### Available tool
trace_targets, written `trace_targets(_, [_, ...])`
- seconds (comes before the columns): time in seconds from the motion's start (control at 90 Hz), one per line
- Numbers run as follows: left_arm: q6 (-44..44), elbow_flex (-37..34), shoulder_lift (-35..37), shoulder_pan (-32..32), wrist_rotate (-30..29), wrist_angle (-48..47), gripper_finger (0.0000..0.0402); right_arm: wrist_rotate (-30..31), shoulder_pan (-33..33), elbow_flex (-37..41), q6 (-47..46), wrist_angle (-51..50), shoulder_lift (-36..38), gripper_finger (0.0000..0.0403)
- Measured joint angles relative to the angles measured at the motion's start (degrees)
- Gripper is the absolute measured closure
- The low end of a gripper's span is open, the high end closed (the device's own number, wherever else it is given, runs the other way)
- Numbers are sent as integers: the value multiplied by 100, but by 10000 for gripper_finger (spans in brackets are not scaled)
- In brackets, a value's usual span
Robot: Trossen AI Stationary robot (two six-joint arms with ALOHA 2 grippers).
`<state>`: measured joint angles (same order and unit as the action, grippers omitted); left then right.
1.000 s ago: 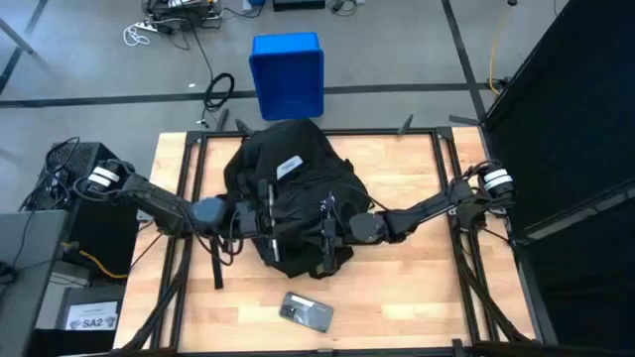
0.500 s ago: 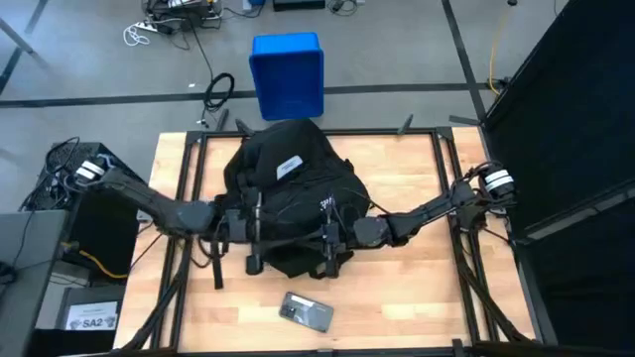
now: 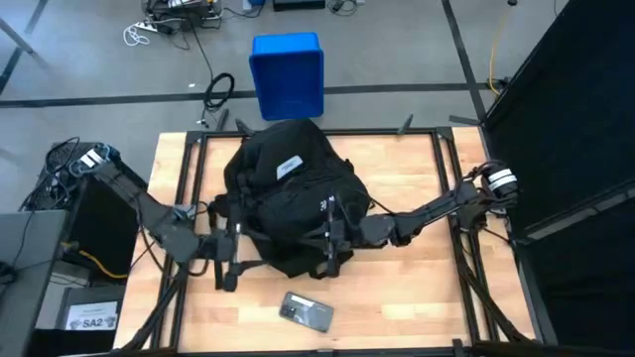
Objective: Unpack backpack
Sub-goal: Put the USB cable into the backpack
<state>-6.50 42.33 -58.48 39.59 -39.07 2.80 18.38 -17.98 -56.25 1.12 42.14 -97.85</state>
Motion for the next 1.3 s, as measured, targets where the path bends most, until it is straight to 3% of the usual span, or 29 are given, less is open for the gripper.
trace_targets(0.311, [52,-2,-1302,-287,-1123,-207,176,1,-479,0,311,-15,425,403])
trace_targets(0.522, [-49,-2,-1541,-572,-1108,-458,161,201,-682,0,462,-79,471,403])
trace_targets(0.9, [-366,183,-1802,-1286,-1039,-1166,99,333,-682,0,369,-166,471,403])
trace_targets(1.056, [-352,192,-2176,-1708,-603,-1060,91,331,-682,-2,256,-163,471,403])
trace_targets(1.178, [-358,192,-2333,-1957,-623,-842,128,331,-709,0,210,-168,470,403])
trace_targets(1.3, [-390,192,-2339,-2103,-659,-606,230,329,-793,-2,208,-187,469,403])
